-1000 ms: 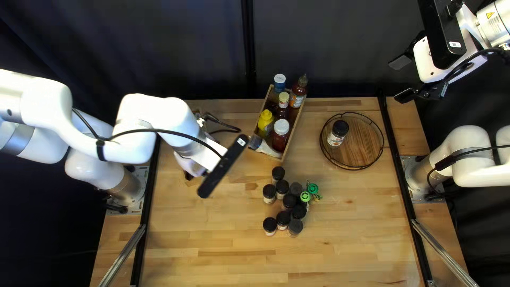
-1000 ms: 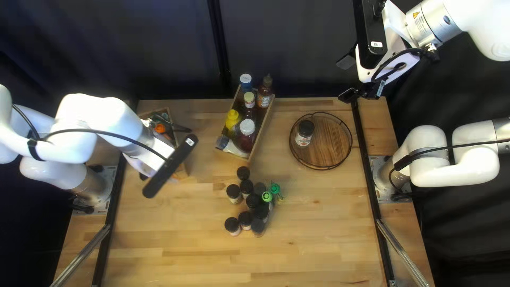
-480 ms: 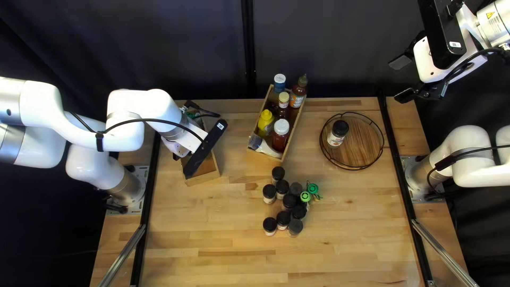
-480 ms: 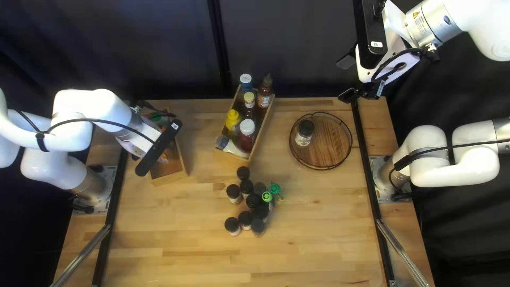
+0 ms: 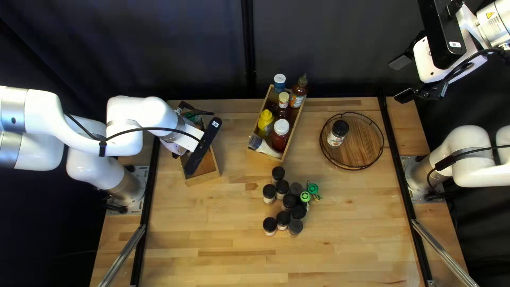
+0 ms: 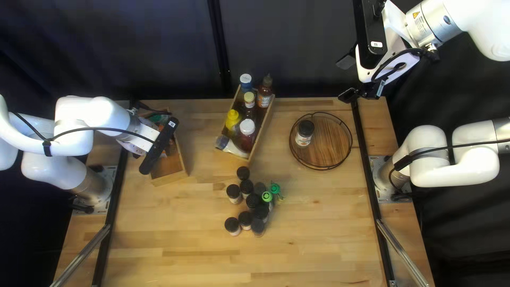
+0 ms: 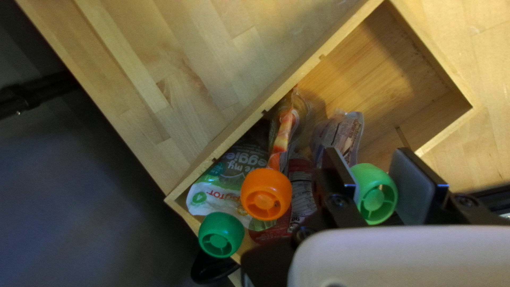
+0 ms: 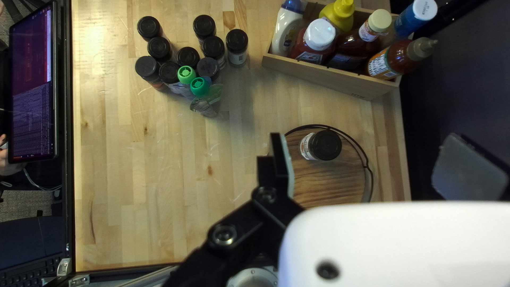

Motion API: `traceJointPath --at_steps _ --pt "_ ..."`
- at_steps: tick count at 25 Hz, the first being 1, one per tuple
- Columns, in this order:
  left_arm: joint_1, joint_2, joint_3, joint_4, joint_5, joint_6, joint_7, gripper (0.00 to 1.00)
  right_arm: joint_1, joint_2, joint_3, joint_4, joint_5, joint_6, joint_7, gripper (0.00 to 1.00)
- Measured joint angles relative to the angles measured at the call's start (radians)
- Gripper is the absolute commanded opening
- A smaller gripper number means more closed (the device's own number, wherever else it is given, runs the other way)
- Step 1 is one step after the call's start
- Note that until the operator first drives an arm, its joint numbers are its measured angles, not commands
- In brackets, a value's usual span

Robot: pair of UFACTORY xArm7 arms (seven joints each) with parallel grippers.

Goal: Separate condiments, baby food and spices and place it in 3 different racks/containers

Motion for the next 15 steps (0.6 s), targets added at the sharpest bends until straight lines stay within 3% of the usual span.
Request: traceJointPath --at_steps 8,15 --pt "-0.095 0.145 -0.053 0.162 -0.144 0.041 -0.087 1.00 0.000 0.000 0.000 0.000 0.000 0.000 0.000 1.00" --pt "-0.188 0.373 -0.077 0.356 -0.328 -0.039 -0.134 1.00 0.000 0.000 0.000 0.000 0.000 0.000 0.000 1.00"
